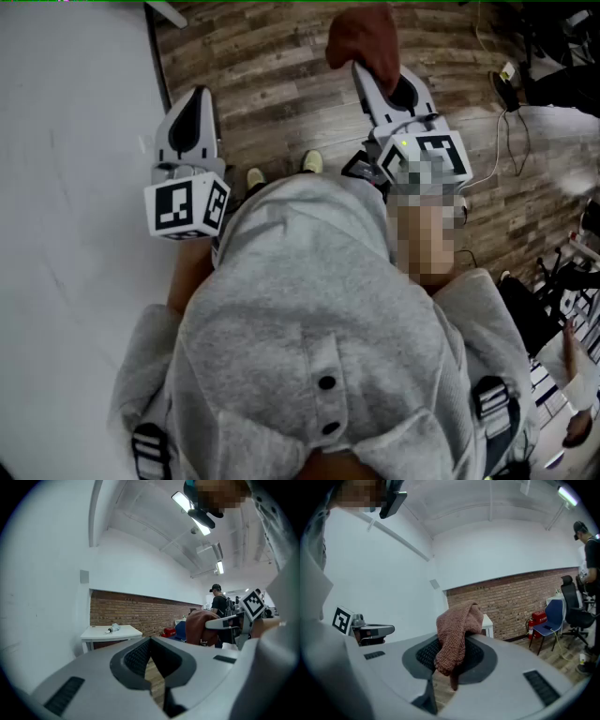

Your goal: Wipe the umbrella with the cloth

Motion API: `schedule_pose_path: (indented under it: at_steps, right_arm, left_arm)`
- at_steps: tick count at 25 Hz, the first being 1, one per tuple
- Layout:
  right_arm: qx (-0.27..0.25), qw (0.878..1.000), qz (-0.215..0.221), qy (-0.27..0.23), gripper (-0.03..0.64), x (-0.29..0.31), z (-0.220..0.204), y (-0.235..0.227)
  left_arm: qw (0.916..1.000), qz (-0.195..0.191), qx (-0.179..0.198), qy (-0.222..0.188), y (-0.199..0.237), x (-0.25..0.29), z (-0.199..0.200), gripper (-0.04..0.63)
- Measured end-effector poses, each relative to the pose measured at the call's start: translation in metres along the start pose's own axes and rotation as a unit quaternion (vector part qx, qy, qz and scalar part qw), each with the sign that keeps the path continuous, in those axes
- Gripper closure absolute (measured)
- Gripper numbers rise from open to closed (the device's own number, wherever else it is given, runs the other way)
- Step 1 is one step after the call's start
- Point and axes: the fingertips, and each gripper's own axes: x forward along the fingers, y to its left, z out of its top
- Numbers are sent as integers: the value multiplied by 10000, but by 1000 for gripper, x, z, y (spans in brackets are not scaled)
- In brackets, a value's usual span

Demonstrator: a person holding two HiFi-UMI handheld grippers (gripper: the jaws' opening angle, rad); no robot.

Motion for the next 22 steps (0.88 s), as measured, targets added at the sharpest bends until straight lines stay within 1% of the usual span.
schedule_pose_path:
  at_steps: [4, 8, 11, 13, 16, 19, 22]
  right_arm:
    - [-182, 9998, 8, -22, 535, 6, 5, -1]
    - [-199, 9997, 116, 20, 535, 6, 7, -3]
    - [-333, 9987, 392, -46, 535, 5, 10, 4]
    - [-294, 9978, 583, -119, 535, 7, 10, 6]
    - [-218, 9971, 734, -48, 535, 11, 4, -1]
    - [-403, 9950, 904, 94, 537, 20, -6, 4]
    - [-473, 9936, 1025, 44, 537, 30, -7, 9]
  left_arm:
    - [10000, -34, -10, -2, 3, 9, 6, 580]
    - [10000, 15, -67, -49, 0, 14, 12, 580]
    - [9999, 84, -99, -90, 1, 13, 15, 580]
    - [9998, 147, -68, -111, 2, 14, 15, 580]
    - [9995, 289, -1, -149, -1, 17, 16, 580]
    - [9990, 400, 155, -106, 2, 11, 12, 580]
    - [9988, 435, 194, -57, 7, 10, 7, 580]
